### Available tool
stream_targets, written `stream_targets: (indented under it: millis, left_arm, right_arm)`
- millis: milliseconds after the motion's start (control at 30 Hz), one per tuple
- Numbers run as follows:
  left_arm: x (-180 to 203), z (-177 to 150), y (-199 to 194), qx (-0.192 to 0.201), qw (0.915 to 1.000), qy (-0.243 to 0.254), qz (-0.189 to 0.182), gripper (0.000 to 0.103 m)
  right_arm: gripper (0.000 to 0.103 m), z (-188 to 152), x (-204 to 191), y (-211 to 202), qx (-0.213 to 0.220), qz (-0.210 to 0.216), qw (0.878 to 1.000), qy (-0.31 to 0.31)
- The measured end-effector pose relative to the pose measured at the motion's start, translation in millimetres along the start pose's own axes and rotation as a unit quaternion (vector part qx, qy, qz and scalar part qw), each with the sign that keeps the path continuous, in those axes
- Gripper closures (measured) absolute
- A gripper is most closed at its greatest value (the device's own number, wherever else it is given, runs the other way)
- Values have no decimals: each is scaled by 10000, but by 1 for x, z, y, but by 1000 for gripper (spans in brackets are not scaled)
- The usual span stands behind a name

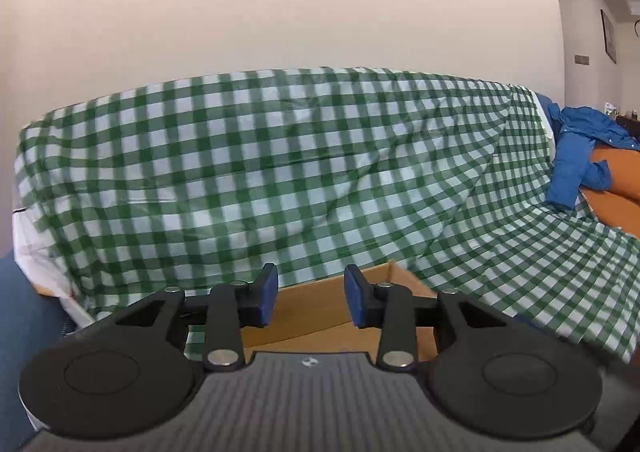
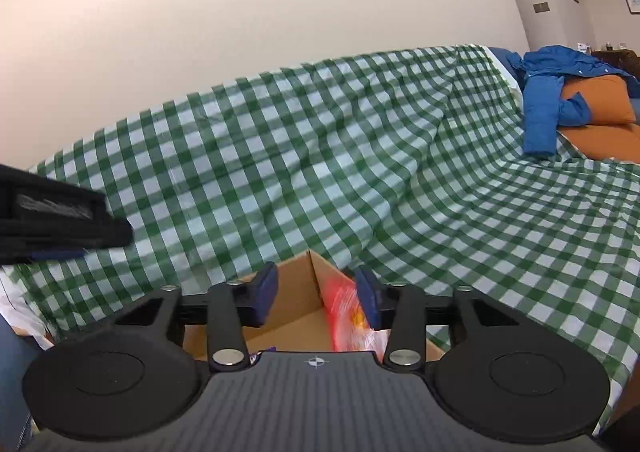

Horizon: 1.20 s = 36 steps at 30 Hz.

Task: Organize snacks
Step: 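Open both tools over the box to drop the snacks, then move both open tools back to the remaining snacks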

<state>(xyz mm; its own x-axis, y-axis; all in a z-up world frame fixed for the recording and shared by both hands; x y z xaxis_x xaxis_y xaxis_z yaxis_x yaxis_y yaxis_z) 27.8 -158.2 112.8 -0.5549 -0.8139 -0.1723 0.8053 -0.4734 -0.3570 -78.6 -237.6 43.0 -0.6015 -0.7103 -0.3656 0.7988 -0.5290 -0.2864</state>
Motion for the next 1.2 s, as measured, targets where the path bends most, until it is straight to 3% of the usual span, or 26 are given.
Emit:
stream_targets:
  millis: [133, 233, 300, 367, 467, 500, 533, 667, 767, 900, 1033, 1200]
  left_arm:
    - [-42, -41, -12, -69, 9997, 20, 240, 63]
    - [-88, -79, -17, -123, 9976, 260, 635, 65]
    - [-114, -105, -17, -100, 9908, 731, 1131, 70]
    - [-138, -129, -16, -121, 9785, 1228, 1654, 71]
    - [-172, -172, -17, -238, 9700, 1307, 2034, 71]
    - [-180, -189, -15, -362, 9695, 1237, 2084, 72]
    - [-191, -198, -9, -825, 9697, 1091, 2024, 77]
    - [-224, -203, -10, -809, 9789, 121, 1871, 80]
    - [-246, -207, -7, -913, 9773, -526, 1838, 80]
    - [-264, -211, 1, -1075, 9713, -986, 1879, 80]
    - [-269, -213, 16, -1188, 9686, -1155, 1855, 80]
    - [-285, -219, 18, -1122, 9611, -1700, 1863, 80]
  right_arm:
    - [51, -9, -12, -6, 13, 51, 9995, -301]
    - [50, -18, -24, -11, 28, 145, 9981, -596]
    - [50, -25, -34, -16, 41, 260, 9962, -835]
    - [50, -35, -46, -24, 116, 437, 9930, -1089]
    - [51, -47, -67, -50, 467, 866, 9843, -1468]
    - [52, -53, -76, -60, 583, 1059, 9789, -1647]
    - [56, -57, -83, -66, 650, 1231, 9740, -1788]
    - [68, -83, -114, -88, 603, 1922, 9498, -2393]
    - [68, -100, -139, -90, 284, 2191, 9391, -2632]
    - [68, -123, -183, -88, -355, 2546, 9262, -2759]
    - [68, -140, -221, -69, -981, 2609, 9268, -2518]
    - [68, -167, -258, -29, -1728, 2363, 9238, -2469]
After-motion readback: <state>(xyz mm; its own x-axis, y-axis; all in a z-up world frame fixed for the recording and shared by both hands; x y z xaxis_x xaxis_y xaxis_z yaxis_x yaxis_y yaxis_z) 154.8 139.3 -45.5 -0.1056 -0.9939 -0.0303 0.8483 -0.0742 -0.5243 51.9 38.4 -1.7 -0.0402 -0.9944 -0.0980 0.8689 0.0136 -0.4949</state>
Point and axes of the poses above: each gripper's, at about its wrist camera, not at the fingertips, and y roughly the way its jaws point, x to its right, z to its top, the point moved 4 cm from there along y, roughly the way its jaws point, and after that the axes turned 5 degrees about y, right-handed, at the moved point
